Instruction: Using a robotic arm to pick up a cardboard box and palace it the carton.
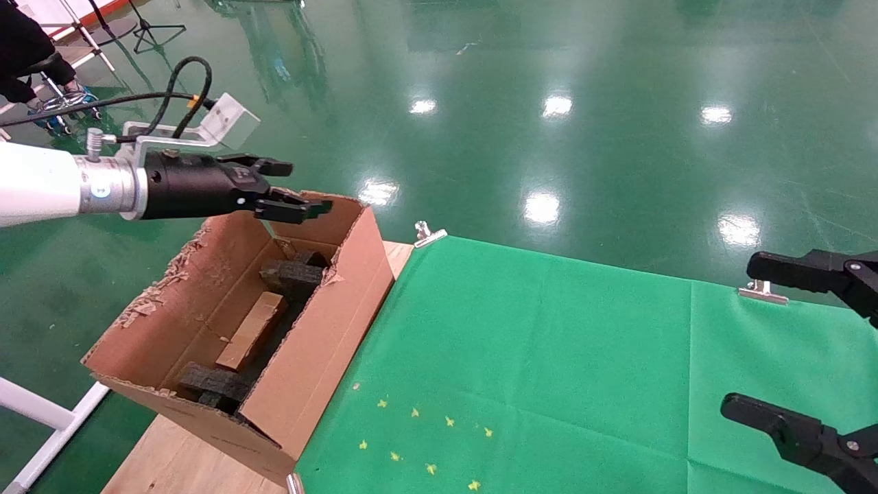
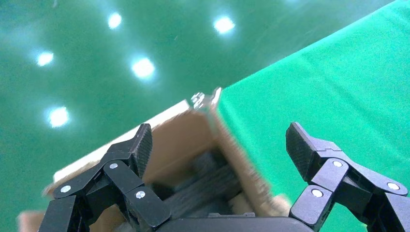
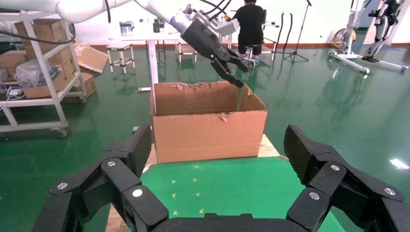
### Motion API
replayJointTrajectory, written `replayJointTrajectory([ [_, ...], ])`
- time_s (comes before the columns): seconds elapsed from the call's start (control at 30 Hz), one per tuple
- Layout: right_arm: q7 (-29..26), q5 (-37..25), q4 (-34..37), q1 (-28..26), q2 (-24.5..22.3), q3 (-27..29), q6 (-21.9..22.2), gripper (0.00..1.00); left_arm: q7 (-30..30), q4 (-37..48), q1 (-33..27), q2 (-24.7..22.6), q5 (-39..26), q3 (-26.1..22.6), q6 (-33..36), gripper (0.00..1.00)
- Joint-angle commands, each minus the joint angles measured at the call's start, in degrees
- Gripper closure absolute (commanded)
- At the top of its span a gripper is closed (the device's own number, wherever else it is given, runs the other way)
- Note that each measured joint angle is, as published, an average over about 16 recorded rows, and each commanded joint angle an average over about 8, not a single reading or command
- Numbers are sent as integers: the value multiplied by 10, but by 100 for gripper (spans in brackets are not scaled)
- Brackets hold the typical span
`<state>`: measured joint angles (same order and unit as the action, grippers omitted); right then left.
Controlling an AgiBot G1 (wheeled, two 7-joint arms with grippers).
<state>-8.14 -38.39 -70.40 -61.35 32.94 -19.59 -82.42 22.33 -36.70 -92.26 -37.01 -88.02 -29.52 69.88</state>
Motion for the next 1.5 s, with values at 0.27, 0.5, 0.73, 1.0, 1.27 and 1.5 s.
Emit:
replayJointTrajectory([
  [0.27, 0, 0, 0, 0, 0, 0, 0, 0, -20, -65, 54, 4, 81, 24, 28, 0],
  [0.5, 0, 0, 0, 0, 0, 0, 0, 0, -36, -116, 96, 6, 145, 42, 50, 0],
  [0.73, 0, 0, 0, 0, 0, 0, 0, 0, -52, -166, 138, 9, 208, 61, 71, 0],
  [1.0, 0, 0, 0, 0, 0, 0, 0, 0, -70, -224, 186, 12, 280, 82, 96, 0],
  [1.27, 0, 0, 0, 0, 0, 0, 0, 0, -88, -282, 235, 15, 353, 103, 121, 0],
  [1.5, 0, 0, 0, 0, 0, 0, 0, 0, -104, -333, 277, 18, 416, 122, 143, 0],
])
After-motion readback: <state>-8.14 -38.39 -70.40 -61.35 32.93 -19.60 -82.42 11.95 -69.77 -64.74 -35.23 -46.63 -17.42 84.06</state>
